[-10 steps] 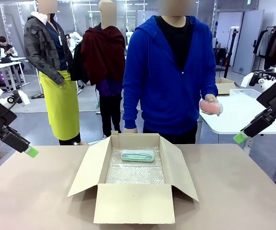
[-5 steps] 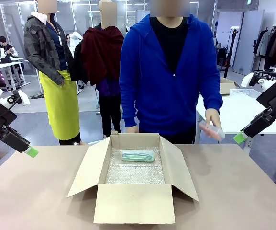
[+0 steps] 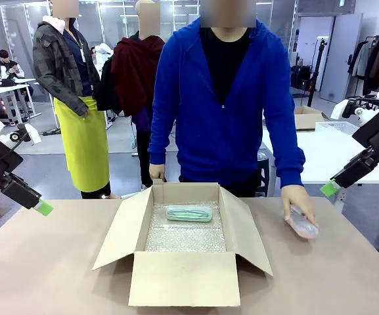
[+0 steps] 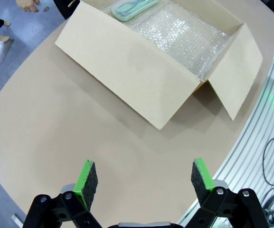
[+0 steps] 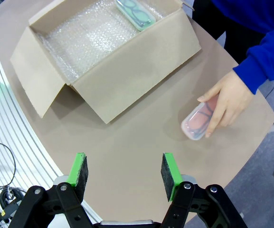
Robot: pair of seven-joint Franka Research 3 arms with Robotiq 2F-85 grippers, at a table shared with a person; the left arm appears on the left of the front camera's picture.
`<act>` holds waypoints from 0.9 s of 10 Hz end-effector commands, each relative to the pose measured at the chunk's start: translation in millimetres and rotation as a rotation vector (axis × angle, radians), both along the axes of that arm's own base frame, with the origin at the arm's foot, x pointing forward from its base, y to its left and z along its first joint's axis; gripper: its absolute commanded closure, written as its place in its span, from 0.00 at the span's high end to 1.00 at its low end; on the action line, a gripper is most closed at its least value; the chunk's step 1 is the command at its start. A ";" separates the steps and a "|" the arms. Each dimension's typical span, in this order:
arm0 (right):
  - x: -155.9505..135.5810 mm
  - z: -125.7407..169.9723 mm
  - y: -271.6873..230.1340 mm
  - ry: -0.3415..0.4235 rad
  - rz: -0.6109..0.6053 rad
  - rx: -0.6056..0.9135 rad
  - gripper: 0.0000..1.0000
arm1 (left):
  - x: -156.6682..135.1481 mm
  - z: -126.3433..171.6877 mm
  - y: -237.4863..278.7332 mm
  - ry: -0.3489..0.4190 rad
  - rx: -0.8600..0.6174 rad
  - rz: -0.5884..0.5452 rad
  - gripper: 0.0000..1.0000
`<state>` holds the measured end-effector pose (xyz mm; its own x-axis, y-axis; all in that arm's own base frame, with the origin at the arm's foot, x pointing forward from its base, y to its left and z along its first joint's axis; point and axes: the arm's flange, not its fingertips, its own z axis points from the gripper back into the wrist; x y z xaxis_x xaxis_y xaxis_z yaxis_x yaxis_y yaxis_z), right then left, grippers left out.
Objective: Pack the glasses set securely to prepare it for shipping.
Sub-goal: Put the Glasses case from the right side of the table into the Package Box.
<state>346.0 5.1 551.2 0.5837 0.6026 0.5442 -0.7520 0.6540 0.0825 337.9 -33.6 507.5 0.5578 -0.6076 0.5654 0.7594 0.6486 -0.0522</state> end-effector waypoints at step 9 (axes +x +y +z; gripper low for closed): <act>120.5 -46.9 6.9 0.248 -0.534 -0.071 0.78 | -0.2 1.1 2.0 -0.004 -0.019 -0.015 1.00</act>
<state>448.0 4.6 504.6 0.8817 0.2998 0.3643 -0.3722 0.9165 0.1467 337.9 -33.6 507.6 0.5577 -0.6077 0.5654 0.7594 0.6485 -0.0521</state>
